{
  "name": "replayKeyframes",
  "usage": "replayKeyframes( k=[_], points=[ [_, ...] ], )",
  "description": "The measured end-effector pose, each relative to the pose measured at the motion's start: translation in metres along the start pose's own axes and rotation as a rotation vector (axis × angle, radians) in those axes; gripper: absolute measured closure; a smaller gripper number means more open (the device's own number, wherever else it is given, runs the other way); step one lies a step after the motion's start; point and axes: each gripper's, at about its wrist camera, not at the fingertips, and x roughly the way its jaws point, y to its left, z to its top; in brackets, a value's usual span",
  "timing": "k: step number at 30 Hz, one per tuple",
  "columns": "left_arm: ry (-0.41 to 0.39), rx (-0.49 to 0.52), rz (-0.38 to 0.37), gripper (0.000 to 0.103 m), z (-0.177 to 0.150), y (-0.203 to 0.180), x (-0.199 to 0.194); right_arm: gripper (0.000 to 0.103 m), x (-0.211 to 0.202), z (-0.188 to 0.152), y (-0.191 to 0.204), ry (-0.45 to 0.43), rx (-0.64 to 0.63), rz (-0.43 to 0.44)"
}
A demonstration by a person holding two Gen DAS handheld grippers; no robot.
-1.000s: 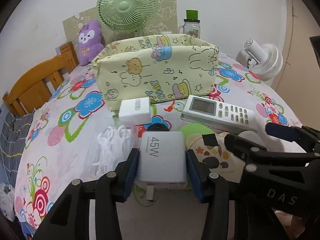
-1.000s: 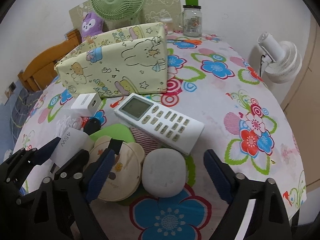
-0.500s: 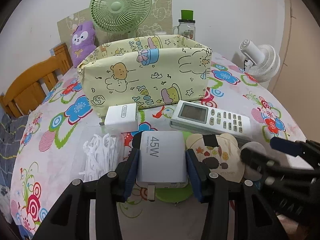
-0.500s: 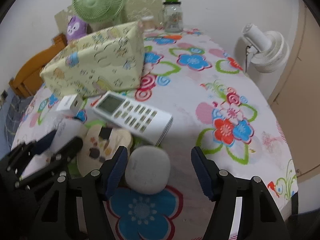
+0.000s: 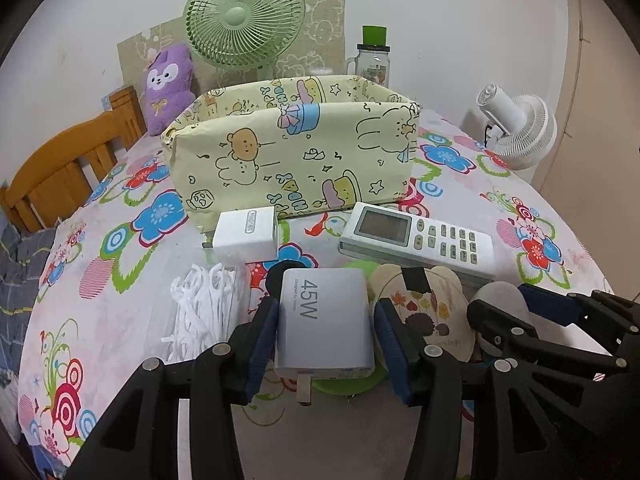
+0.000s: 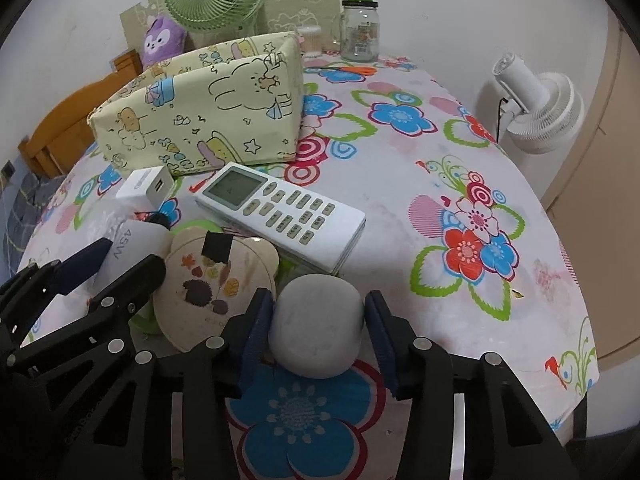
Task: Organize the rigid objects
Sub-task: 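Grasp the round white puck container with the right tool while the left tool holds the charger, then carry the charger with the left tool while the right tool carries the puck into the box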
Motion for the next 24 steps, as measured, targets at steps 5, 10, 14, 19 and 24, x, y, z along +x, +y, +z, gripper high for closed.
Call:
replayKeyframes(
  k=[5, 10, 14, 19, 24],
  points=[
    [0.005, 0.018, 0.006, 0.053, -0.001, -0.002, 0.001, 0.053, -0.001, 0.002, -0.002, -0.013, 0.028, 0.008],
    [0.015, 0.018, 0.018, 0.055, 0.003, -0.001, 0.001, 0.053, -0.001, 0.008, -0.003, -0.025, 0.038, 0.008],
    [0.02, 0.009, 0.015, 0.055, 0.005, 0.0, 0.001, 0.053, -0.005, 0.013, -0.003, -0.044, 0.042, 0.013],
    [-0.009, 0.005, 0.017, 0.055, 0.011, 0.001, -0.009, 0.053, -0.012, 0.019, 0.002, -0.066, 0.029, 0.022],
    [-0.026, -0.013, 0.029, 0.055, 0.017, 0.008, -0.019, 0.053, -0.022, 0.026, 0.011, -0.092, 0.011, 0.022]
  ],
)
